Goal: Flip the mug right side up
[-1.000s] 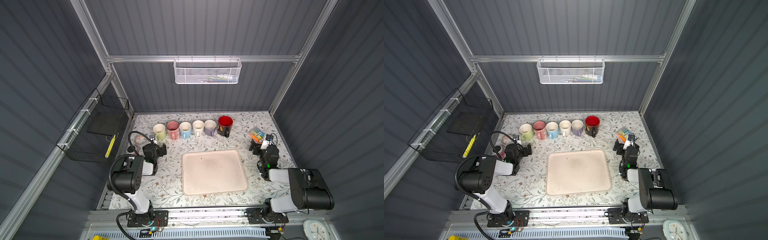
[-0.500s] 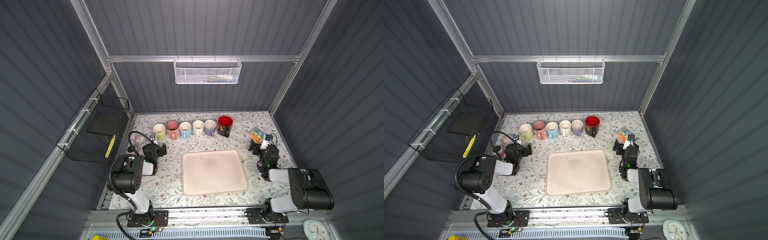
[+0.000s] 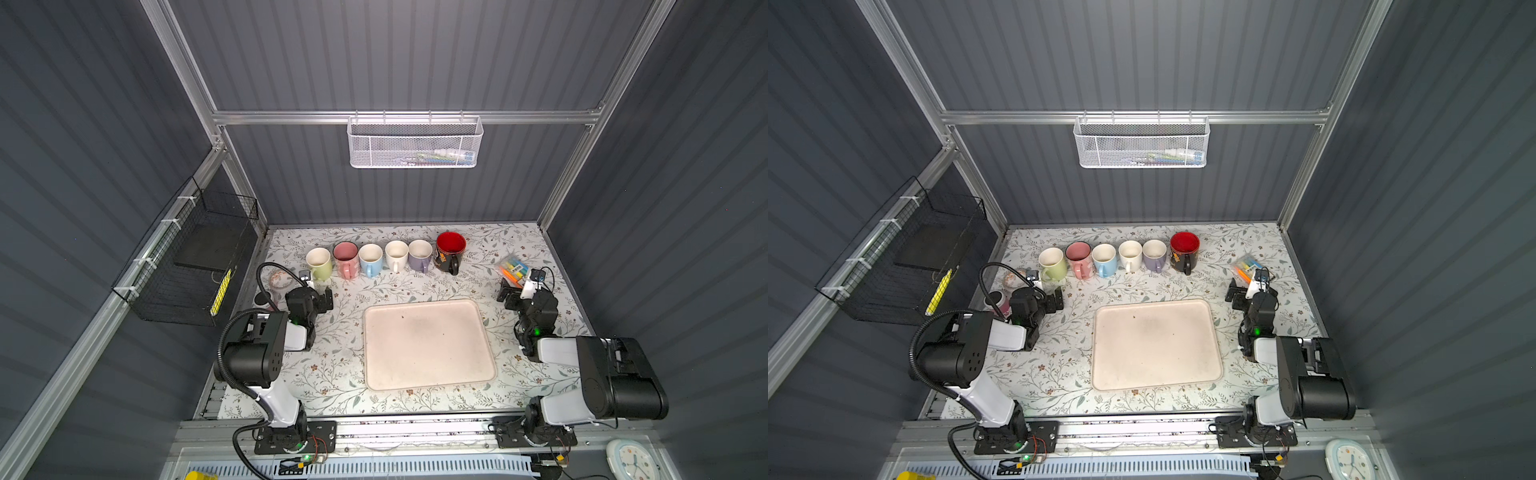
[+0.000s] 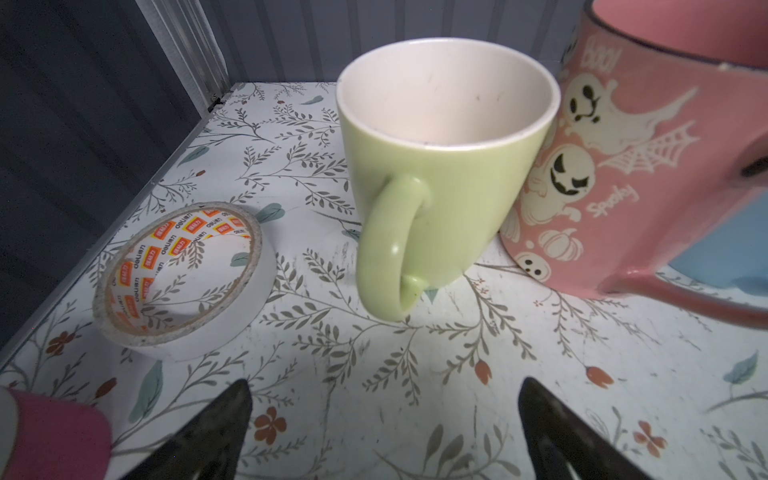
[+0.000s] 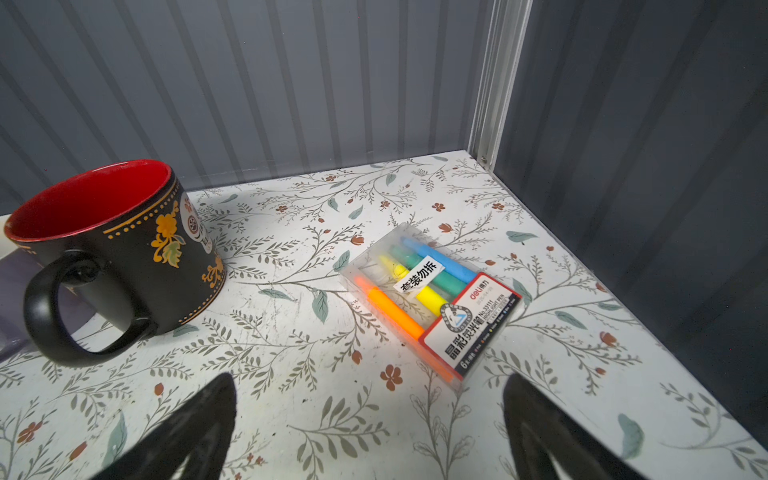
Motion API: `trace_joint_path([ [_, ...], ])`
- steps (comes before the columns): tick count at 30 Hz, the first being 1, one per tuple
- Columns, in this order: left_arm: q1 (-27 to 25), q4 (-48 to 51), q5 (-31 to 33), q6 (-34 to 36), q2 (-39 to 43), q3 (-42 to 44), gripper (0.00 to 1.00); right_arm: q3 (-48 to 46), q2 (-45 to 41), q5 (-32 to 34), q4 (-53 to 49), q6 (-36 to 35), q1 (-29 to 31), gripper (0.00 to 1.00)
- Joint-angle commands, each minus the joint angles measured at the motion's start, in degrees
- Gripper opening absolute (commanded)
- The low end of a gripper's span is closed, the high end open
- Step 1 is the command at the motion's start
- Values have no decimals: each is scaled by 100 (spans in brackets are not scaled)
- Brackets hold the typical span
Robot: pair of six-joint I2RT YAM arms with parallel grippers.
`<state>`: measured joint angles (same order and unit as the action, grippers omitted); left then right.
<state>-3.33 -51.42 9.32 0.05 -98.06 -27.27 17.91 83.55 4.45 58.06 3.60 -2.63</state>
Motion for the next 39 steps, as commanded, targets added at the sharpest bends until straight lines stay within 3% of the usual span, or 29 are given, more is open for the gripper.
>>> trace_joint_path([
  [1, -27, -21, -40, 100, -37, -7, 100, 11, 9, -35, -93, -52, 26, 99],
  [6, -25, -34, -38, 93, -28, 12, 100, 12, 9, -39, -98, -46, 18, 99],
  [8, -20, -386, 389, -71, 45, 239, 100, -245, -61, -11, 241, -44, 26, 99],
  [11, -22, -2705, 695, -252, 103, 1532, 100, -1469, 110, 24, 2636, -26, 24, 99],
  [12, -27, -3602, 680, -245, -257, 1801, 100, -1386, 11, 161, 2498, 21, 26, 99],
  [13, -31, -3325, 823, -240, -232, 1625, 100, -1302, -46, 180, 2256, 20, 26, 99],
  [16, -36, -1228, 554, -150, 45, 663, 100, -845, 270, 154, 1993, -22, 26, 99],
  [18, -61, 92, 393, 14, 7, -11, 100, -428, -138, -119, 596, -68, 26, 99],
  [20, -62, -358, -234, 284, -43, 123, 100, 161, -1, -296, -364, -113, 22, 99],
  [22, -54, 180, -96, 158, 40, -37, 100, -159, -45, -382, 139, -80, -40, 99],
  [24, -54, -117, -91, 170, -57, 15, 100, -271, 60, -514, 534, -144, -35, 99],
  [26, -53, 81, -83, 162, 7, -15, 100, 207, -101, -699, -672, -156, -58, 99],
  [27, -53, -144, -63, 164, -28, 49, 100, 80, -125, -680, -452, -109, -100, 99],
  [29, -56, -645, 40, 109, 73, 412, 100, -530, 19, -723, 951, -173, -80, 99],
  [32, -54, -2719, 512, -101, -24, 1459, 100, -1435, 150, -447, 2673, -92, -79, 99],
  [34, -54, -3578, 724, -126, -382, 1605, 100, -1137, 115, -278, 2148, -24, -79, 99],
  [36, -54, -2095, 704, -189, 5, 1112, 100, -964, 196, -412, 2015, -62, -79, 99],
  [38, -58, 196, 869, -175, 34, -52, 100, -751, 41, -563, 1390, -100, -79, 99],
  [39, -178, -143, 743, 10, 58, 149, 100, -592, 18, -603, 1087, -113, -79, 99],
])
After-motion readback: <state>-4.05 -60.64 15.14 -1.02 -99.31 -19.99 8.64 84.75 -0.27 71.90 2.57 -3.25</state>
